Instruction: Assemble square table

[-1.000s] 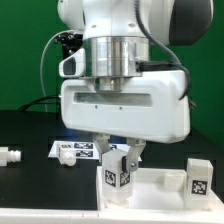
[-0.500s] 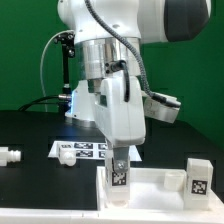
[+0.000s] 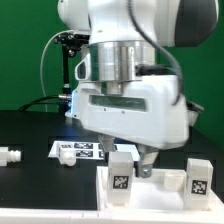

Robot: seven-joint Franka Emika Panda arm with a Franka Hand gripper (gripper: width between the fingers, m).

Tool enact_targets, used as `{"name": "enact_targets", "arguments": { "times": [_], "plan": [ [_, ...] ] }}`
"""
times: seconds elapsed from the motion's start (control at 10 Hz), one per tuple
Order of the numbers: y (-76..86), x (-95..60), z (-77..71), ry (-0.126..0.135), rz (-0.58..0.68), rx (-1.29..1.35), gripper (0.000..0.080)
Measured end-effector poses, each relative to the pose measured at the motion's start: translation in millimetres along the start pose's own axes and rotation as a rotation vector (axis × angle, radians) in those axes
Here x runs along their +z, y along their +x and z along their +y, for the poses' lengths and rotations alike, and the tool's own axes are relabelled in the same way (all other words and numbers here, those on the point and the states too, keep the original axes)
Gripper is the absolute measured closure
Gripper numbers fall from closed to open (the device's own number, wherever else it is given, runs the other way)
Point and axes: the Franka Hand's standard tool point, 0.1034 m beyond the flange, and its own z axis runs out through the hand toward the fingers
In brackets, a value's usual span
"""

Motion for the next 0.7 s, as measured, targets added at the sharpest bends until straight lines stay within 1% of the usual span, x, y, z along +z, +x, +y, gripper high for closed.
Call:
{"name": "enact_targets", "arguments": {
  "times": [0.4,0.5,0.6,0.7],
  "plan": [
    [1.6,0.0,1.0,0.0,0.001,-0.227,0.015],
    [3.4,-1.9,0.2,-0.011,-0.001,-0.407,0.015],
    [4.5,-3.3,-1.0,-0.012,-0.005,-0.502,0.015],
    [4.1,-2.7,-0.8,-0.011,-0.004,-0.47,0.015]
  ]
}}
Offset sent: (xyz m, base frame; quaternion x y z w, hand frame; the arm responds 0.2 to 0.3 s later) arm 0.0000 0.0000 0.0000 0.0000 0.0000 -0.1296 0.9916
